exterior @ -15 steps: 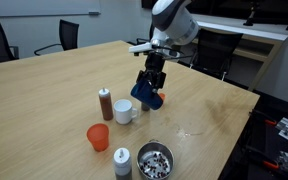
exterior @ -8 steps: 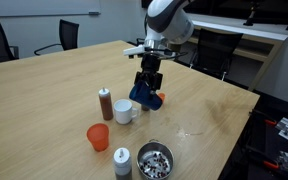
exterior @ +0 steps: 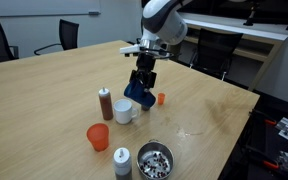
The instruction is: Pour the contents of the blue cup into the white mug
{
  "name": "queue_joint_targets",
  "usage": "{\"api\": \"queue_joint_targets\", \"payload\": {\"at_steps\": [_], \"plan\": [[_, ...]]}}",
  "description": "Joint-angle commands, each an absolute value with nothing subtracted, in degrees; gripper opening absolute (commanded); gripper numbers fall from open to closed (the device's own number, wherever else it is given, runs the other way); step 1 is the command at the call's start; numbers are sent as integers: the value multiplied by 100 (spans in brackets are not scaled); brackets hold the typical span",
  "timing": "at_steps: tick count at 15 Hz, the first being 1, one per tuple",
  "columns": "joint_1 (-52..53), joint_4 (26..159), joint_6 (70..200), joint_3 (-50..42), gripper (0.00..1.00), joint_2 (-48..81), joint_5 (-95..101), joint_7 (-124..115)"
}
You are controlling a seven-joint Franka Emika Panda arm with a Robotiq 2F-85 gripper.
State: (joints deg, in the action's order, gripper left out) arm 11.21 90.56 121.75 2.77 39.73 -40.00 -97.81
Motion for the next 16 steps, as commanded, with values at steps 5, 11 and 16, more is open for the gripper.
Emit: {"api": "queue_joint_targets", "payload": {"at_steps": [5,11,16], "plan": [[858,8786,12067,540,64,4148,-4081,-9515],[949,8848,12165,526,89,4162,-3999,-9601],[937,8842,12161,528,89,4163,-4001,-9590]]}}
